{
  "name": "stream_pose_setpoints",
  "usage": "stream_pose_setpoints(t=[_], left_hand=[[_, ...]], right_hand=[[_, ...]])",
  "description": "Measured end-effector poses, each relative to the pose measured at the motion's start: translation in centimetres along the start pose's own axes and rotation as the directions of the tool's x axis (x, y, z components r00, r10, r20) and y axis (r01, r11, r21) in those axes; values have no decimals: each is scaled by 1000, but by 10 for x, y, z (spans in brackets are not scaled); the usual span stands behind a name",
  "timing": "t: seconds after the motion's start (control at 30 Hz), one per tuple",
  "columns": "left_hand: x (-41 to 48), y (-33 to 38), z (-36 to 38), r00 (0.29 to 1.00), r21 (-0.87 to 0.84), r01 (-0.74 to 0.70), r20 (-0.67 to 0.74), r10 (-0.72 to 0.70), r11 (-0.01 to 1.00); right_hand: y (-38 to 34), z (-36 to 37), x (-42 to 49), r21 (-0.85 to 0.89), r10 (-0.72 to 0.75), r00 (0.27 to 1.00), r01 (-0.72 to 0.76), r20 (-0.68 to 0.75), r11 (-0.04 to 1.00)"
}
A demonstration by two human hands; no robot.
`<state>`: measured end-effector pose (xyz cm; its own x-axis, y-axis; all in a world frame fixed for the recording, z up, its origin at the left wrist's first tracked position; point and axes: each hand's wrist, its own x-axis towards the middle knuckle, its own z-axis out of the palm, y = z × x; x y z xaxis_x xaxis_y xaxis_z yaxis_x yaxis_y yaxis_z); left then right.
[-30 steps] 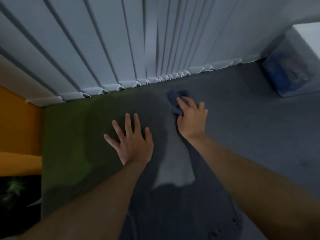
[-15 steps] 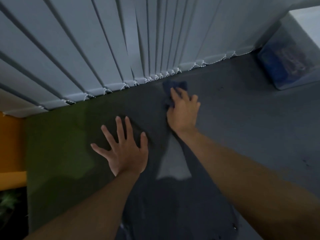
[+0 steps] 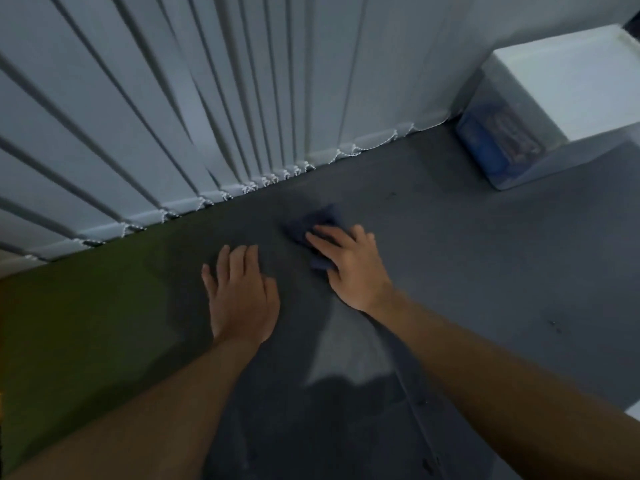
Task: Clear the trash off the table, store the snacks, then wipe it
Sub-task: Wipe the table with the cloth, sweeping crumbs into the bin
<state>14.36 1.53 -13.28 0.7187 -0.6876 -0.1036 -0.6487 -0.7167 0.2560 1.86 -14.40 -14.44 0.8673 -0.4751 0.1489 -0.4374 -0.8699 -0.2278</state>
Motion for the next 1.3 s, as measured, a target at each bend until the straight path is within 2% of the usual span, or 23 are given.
stream_pose_setpoints(t=[0.07, 0.17, 0.23, 0.3, 0.37, 0.4, 0.47, 0.53, 0.57, 0.6, 0.67, 0.73, 0.77, 0.83, 0.9, 0.97, 1.0, 1.03, 1.1, 1.17, 1.2, 1.27, 1.3], left_hand=[[18, 26, 5, 999, -44, -26, 20, 27, 999], [34, 68, 22, 998, 10, 26, 64, -27, 1000], [36, 81, 35, 997, 115, 50, 54, -56, 992], [37, 84, 43, 996, 170, 69, 37, -77, 983], [39, 83, 47, 995, 191, 83, 32, -91, 978], [39, 82, 48, 995, 195, 89, 28, -96, 977], [38, 82, 51, 996, 202, 85, 9, -89, 976], [38, 82, 51, 996, 213, 87, 10, -92, 973], [38, 83, 49, 995, 217, 91, 15, -96, 972], [38, 84, 49, 995, 221, 94, 19, -101, 971], [38, 84, 48, 994, 242, 100, 24, -109, 965], [38, 83, 48, 993, 256, 100, 28, -111, 961], [39, 83, 48, 993, 260, 97, 32, -109, 961], [40, 84, 48, 993, 272, 94, 40, -109, 958], [40, 86, 47, 992, 281, 97, 46, -114, 955], [40, 85, 47, 992, 290, 98, 42, -115, 952], [40, 85, 47, 993, 293, 97, 40, -114, 951], [40, 84, 47, 993, 295, 97, 41, -114, 951], [39, 85, 47, 992, 298, 101, 40, -119, 949], [39, 87, 45, 992, 295, 104, 42, -121, 950], [40, 88, 45, 992, 292, 102, 47, -121, 951], [41, 88, 44, 991, 290, 102, 55, -123, 952], [41, 88, 44, 990, 289, 104, 58, -126, 952]], right_hand=[[21, -6, -1, -49, 74, 997, -74, -6, 996], [41, -12, -5, 2, 482, 870, -484, -103, 875], [38, -12, -8, 7, 415, 906, -416, -87, 909], [43, -14, -12, 4, 159, 987, -159, -8, 987], [66, -18, -4, -25, -16, 999, 17, 34, 1000], [80, -19, 5, -59, 10, 1000, -9, 27, 998], [109, -19, 27, -112, 272, 961, -276, -51, 954], [124, -20, 48, -26, 549, 831, -553, -94, 833], [122, -21, 54, 21, 588, 803, -589, -96, 808], [117, -18, 56, 34, 547, 832, -546, -93, 837], [106, -13, 51, -1, 286, 958, -286, -33, 958], [117, -16, 44, -16, 49, 998, -49, 34, 999], [131, -19, 46, -42, 28, 999, -27, 32, 999], [165, -23, 59, -127, 200, 979, -202, -33, 971], [192, -31, 74, -86, 503, 861, -509, -78, 857], [191, -34, 83, 13, 664, 742, -666, -95, 746], [180, -33, 84, 12, 645, 759, -647, -94, 763], [167, -29, 81, -10, 561, 824, -564, -84, 826], [143, -21, 67, -47, 237, 971, -237, -9, 970], [146, -23, 60, -52, 9, 997, -5, 77, 999], [157, -26, 63, -73, 37, 996, -32, 78, 997], [178, -30, 72, -125, 291, 957, -287, 8, 950], [183, -31, 75, -108, 433, 901, -433, -28, 895]])
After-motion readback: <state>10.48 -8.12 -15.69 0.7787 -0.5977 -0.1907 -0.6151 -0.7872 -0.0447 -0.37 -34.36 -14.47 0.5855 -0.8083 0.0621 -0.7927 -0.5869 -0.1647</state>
